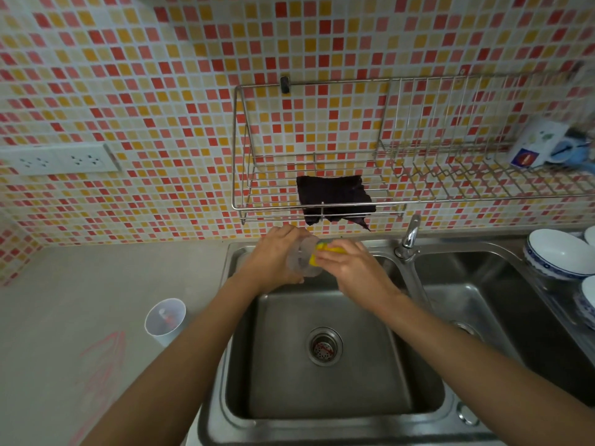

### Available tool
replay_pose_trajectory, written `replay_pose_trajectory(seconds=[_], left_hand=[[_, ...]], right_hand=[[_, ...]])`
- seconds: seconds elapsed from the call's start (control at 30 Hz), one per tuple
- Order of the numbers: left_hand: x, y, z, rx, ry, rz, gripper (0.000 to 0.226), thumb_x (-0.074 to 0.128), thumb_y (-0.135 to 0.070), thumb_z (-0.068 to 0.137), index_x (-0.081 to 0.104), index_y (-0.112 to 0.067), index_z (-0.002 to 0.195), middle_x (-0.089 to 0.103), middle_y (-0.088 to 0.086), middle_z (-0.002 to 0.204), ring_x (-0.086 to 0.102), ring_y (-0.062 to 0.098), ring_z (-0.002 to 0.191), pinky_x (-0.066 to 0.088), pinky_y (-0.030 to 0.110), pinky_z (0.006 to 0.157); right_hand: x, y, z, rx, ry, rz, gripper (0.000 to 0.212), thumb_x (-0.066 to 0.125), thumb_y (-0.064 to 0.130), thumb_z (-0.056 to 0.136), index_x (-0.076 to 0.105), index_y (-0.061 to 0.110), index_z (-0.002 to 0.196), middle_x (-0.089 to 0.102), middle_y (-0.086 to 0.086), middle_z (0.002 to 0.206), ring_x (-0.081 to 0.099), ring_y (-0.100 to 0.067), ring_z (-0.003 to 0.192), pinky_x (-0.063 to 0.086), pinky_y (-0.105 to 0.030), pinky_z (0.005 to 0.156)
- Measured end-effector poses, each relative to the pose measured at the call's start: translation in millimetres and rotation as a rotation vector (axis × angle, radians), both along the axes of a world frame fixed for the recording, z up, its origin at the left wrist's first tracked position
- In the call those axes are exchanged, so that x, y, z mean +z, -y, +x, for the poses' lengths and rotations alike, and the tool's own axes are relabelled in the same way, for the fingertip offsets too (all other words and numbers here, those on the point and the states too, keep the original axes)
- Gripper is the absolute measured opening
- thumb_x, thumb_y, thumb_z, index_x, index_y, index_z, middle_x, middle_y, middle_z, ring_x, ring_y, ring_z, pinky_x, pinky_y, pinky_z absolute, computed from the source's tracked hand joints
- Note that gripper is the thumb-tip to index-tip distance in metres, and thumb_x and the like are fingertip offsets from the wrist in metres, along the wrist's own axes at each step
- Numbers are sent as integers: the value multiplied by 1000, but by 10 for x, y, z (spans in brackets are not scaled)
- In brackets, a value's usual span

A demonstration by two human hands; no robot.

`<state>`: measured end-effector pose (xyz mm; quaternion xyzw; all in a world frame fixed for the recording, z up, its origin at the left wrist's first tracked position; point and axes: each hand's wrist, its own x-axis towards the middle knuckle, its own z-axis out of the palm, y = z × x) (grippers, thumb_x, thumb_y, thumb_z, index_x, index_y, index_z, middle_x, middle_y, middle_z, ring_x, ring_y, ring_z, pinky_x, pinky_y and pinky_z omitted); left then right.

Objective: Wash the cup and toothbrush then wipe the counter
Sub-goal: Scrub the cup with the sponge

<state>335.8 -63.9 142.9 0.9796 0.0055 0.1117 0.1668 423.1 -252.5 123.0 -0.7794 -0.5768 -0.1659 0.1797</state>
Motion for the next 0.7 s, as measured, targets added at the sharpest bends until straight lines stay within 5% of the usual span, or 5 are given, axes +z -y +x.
replay_pose_trajectory(seconds=[0.13, 0.27, 0.33, 0.47, 0.7], left_hand=[[-8, 5, -59, -30, -40, 21, 82, 85, -31, 61, 48, -18, 133, 53, 1, 128, 46, 18, 117, 34, 29, 104], [-9, 77, -70, -45, -77, -1, 83, 84, -30, 64, 45, -18, 137, 51, 3, 130, 45, 20, 120, 33, 28, 103], [-4, 85, -66, -40, -102, -4, 85, 84, -30, 63, 44, -19, 137, 50, 1, 131, 45, 18, 120, 33, 27, 104], [-24, 74, -114, -35, -123, -13, 76, 80, -31, 71, 46, -16, 137, 50, 3, 134, 43, 18, 121, 21, 11, 91], [7, 65, -98, -39, -130, -147, 85, 85, -31, 65, 44, -19, 139, 48, -1, 135, 41, 13, 124, 26, 18, 101]], right_hand=[[-63, -46, -163, 68, -290, -64, 38, 65, -3, 81, 71, 18, 112, 71, 5, 109, 56, -19, 101, 44, -23, 91], [-50, -51, 20, 38, 40, -105, 44, 81, 1, 63, 73, 17, 104, 72, 5, 103, 59, -24, 99, 50, -36, 78], [-70, -45, -39, 0, 45, -89, 43, 80, 3, 65, 73, 16, 105, 72, 3, 106, 59, -24, 101, 50, -36, 81], [-160, -45, -196, 27, -320, -106, 34, 64, 3, 85, 70, 20, 114, 70, 3, 109, 52, -16, 101, 46, -31, 91], [-114, 51, 19, 96, 25, -167, 47, 81, 7, 69, 69, 17, 113, 68, 4, 117, 53, -24, 111, 54, -40, 81]])
